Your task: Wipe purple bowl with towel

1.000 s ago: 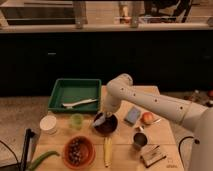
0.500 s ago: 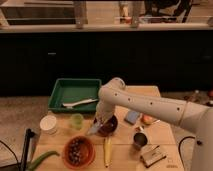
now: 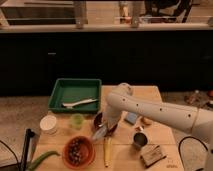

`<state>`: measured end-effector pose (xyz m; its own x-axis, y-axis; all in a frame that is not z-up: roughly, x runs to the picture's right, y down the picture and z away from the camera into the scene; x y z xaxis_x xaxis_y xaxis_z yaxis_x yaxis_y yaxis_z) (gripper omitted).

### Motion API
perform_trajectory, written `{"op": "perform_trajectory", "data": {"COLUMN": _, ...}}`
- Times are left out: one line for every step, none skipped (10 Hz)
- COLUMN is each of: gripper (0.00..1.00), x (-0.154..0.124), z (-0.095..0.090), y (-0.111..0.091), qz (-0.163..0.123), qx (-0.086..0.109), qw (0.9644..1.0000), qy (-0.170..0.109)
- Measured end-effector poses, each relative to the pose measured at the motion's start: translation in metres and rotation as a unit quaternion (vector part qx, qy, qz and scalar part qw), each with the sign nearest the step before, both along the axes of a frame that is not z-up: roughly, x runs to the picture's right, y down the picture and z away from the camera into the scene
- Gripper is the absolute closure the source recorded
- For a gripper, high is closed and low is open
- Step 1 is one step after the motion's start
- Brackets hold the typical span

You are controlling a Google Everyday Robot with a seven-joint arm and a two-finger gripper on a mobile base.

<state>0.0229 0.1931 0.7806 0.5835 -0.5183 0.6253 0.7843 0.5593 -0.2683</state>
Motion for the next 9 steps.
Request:
{"op": "perform_trajectory", "data": {"gripper": 0.98, "x": 0.009, "z": 0.001, "y": 0.001, "qz": 0.007, "qx": -0.002, "qw": 0.9999, "qy": 0.008}}
{"op": "perform_trajectory", "data": {"gripper": 0.98, "x": 0.021, "z": 0.003, "y": 0.0, "qz": 0.016, "qx": -0.002, "qw": 0.9997, "qy": 0.018}}
{"op": "perform_trajectory", "data": {"gripper": 0.98, "x": 0.03, "z": 0.007, "y": -0.004, "qz": 0.024, "qx": -0.002, "qw": 0.9993, "qy": 0.027}}
{"op": "perform_trajectory", "data": {"gripper": 0.98, "x": 0.034, "z": 0.012, "y": -0.009, "qz": 0.026, "qx": -0.001, "qw": 0.9991, "qy": 0.035}}
{"op": "perform_trajectory", "data": {"gripper": 0.98, "x": 0.035, "z": 0.017, "y": -0.017, "qz": 0.029, "qx": 0.002, "qw": 0.9988, "qy": 0.04}}
{"op": "perform_trajectory", "data": {"gripper": 0.98, "x": 0.036, "z": 0.024, "y": -0.026, "qz": 0.03, "qx": 0.004, "qw": 0.9986, "qy": 0.044}}
{"op": "perform_trajectory", "data": {"gripper": 0.98, "x": 0.035, "z": 0.029, "y": -0.033, "qz": 0.028, "qx": 0.005, "qw": 0.9986, "qy": 0.046}}
{"op": "perform_trajectory", "data": {"gripper": 0.98, "x": 0.032, "z": 0.033, "y": -0.039, "qz": 0.025, "qx": 0.007, "qw": 0.9986, "qy": 0.046}}
{"op": "perform_trajectory", "data": {"gripper": 0.98, "x": 0.027, "z": 0.037, "y": -0.044, "qz": 0.021, "qx": 0.008, "qw": 0.9988, "qy": 0.043}}
